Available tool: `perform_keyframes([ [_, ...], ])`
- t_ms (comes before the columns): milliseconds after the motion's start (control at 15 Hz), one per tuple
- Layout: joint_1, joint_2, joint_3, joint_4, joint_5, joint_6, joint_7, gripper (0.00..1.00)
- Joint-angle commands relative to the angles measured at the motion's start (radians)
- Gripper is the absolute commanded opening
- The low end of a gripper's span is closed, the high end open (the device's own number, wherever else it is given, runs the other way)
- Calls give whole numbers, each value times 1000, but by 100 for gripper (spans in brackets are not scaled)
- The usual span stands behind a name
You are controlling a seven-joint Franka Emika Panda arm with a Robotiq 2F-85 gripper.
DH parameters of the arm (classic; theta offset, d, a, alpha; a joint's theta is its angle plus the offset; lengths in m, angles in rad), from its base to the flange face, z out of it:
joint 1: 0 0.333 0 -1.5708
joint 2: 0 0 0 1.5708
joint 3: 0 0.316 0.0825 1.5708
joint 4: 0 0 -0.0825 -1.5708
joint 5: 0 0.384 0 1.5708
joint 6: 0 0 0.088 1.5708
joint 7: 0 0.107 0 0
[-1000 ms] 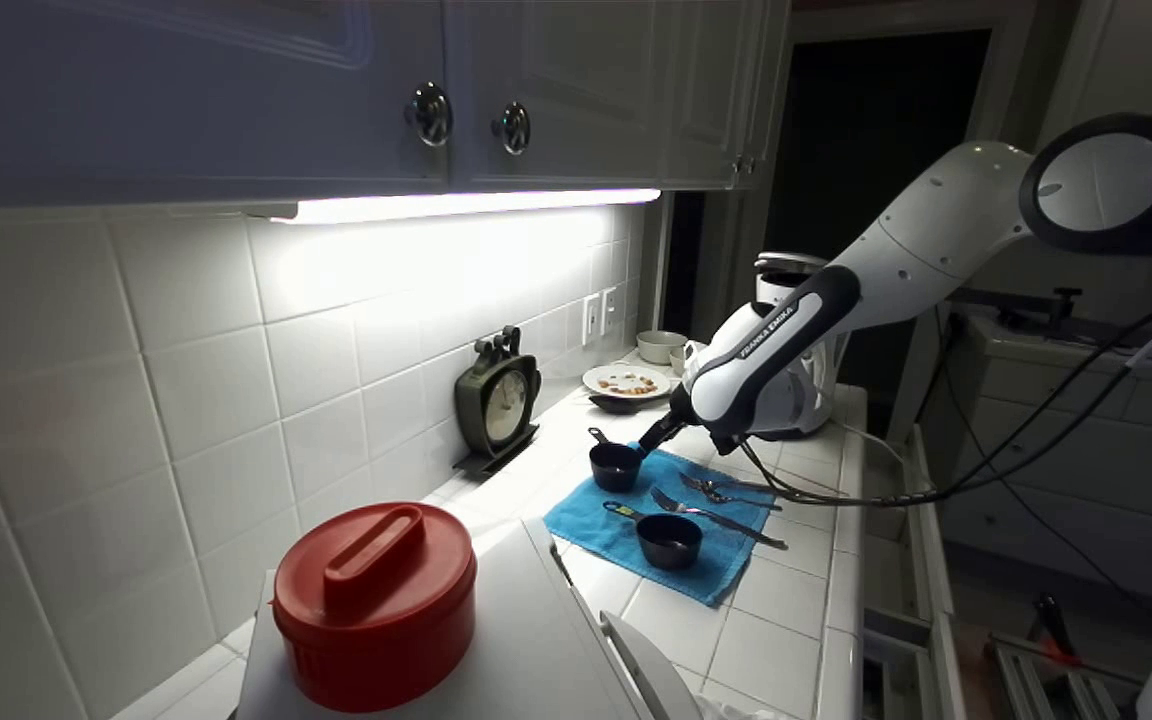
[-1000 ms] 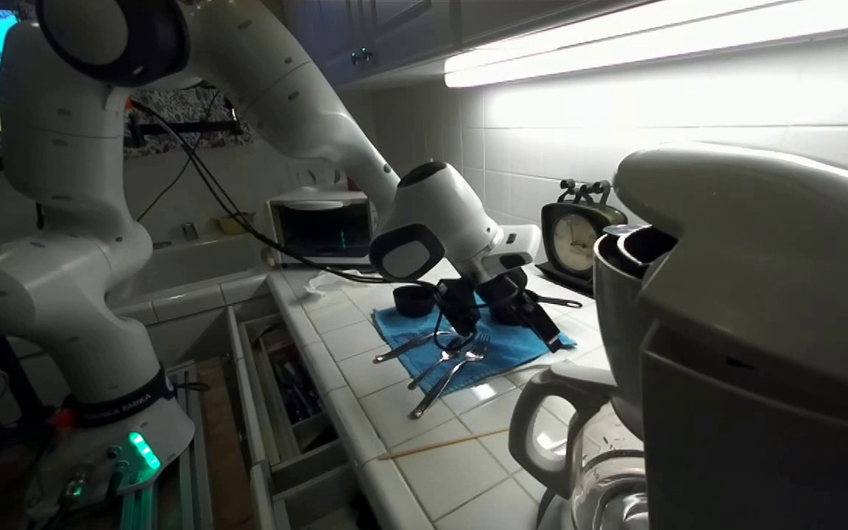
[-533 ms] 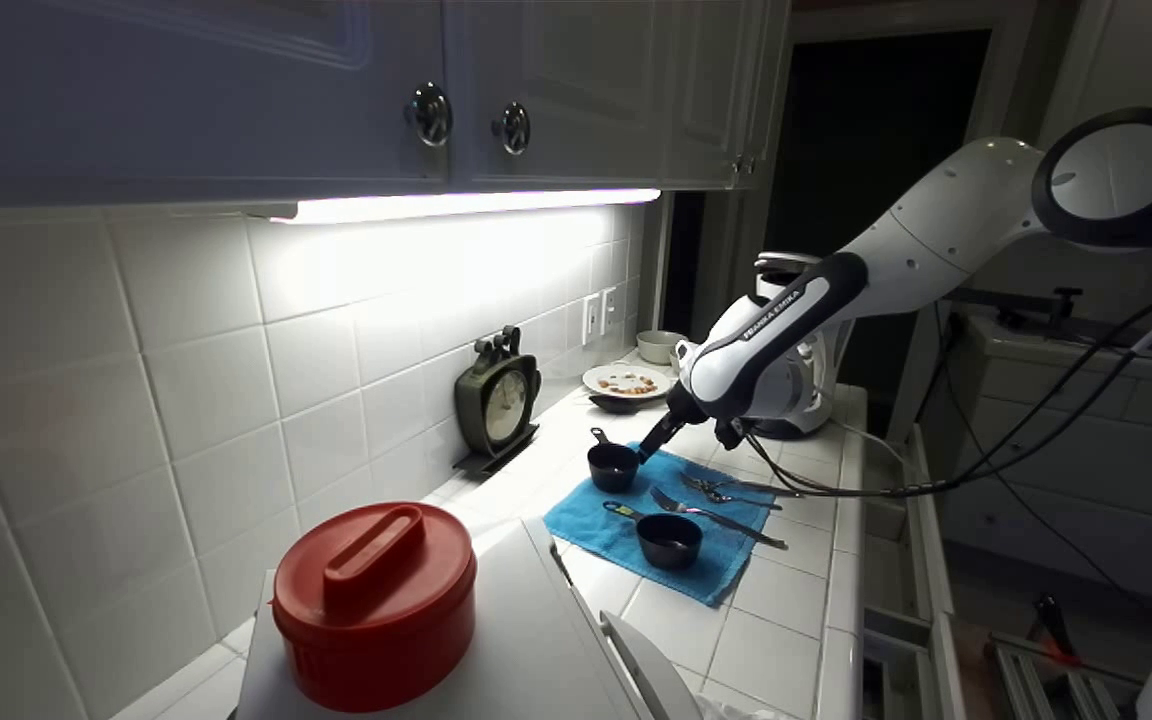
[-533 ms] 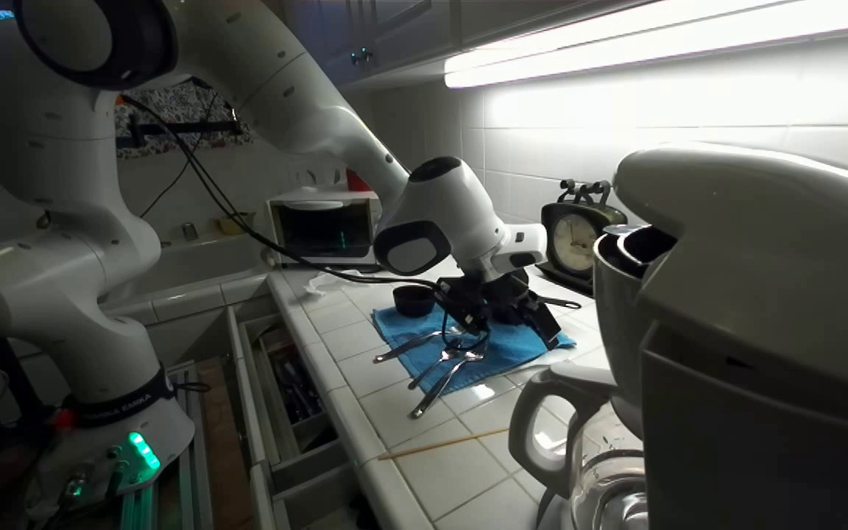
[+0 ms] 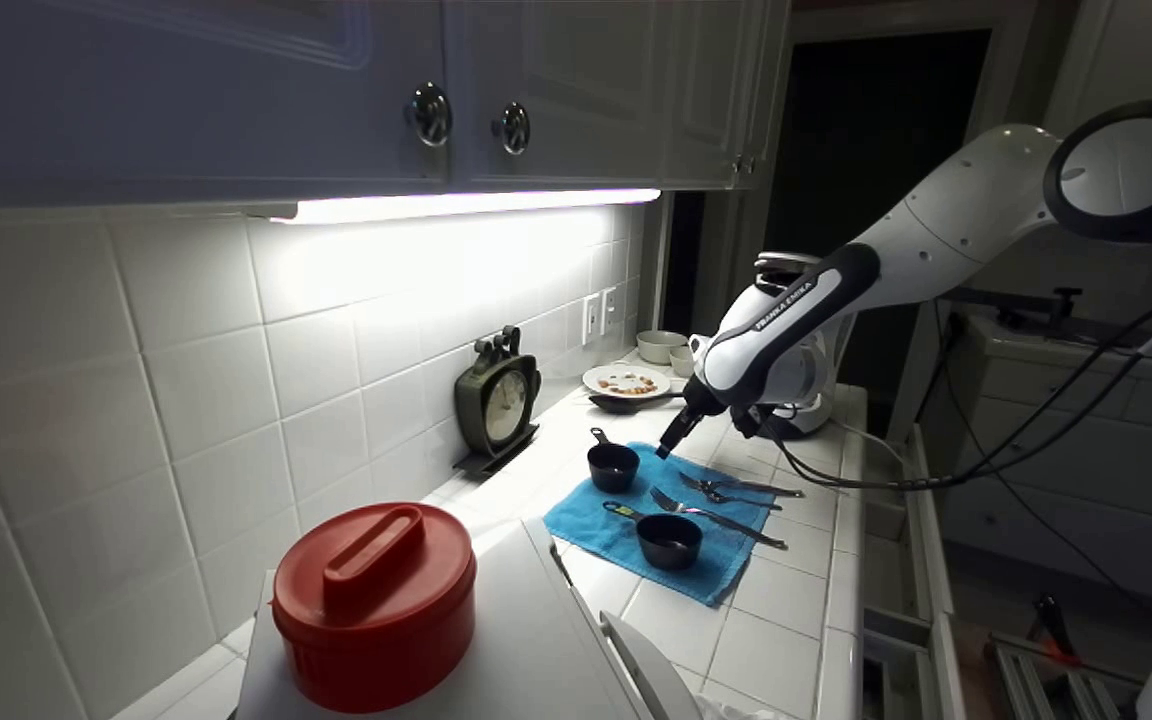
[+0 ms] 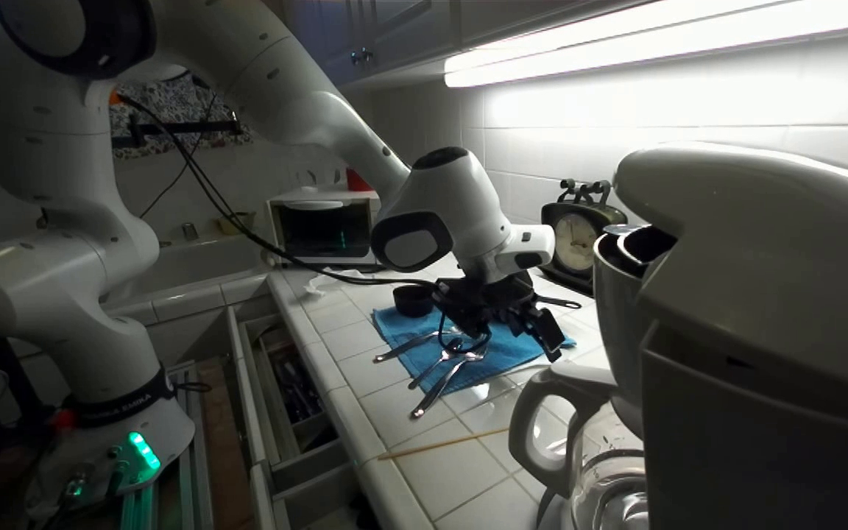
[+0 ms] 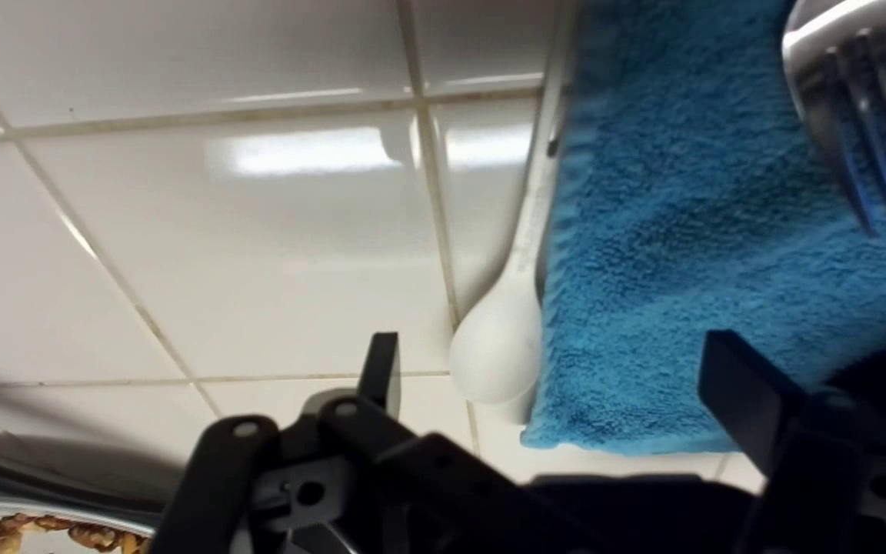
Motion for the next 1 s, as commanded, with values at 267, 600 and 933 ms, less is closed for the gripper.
perform_keyframes([
  [267, 185, -28, -231, -12, -88, -44, 114, 100],
  [600, 280, -20, -336, -12, -144, -65, 189, 100],
  [933, 309, -12, -337, -16, -135, -95, 193, 100],
])
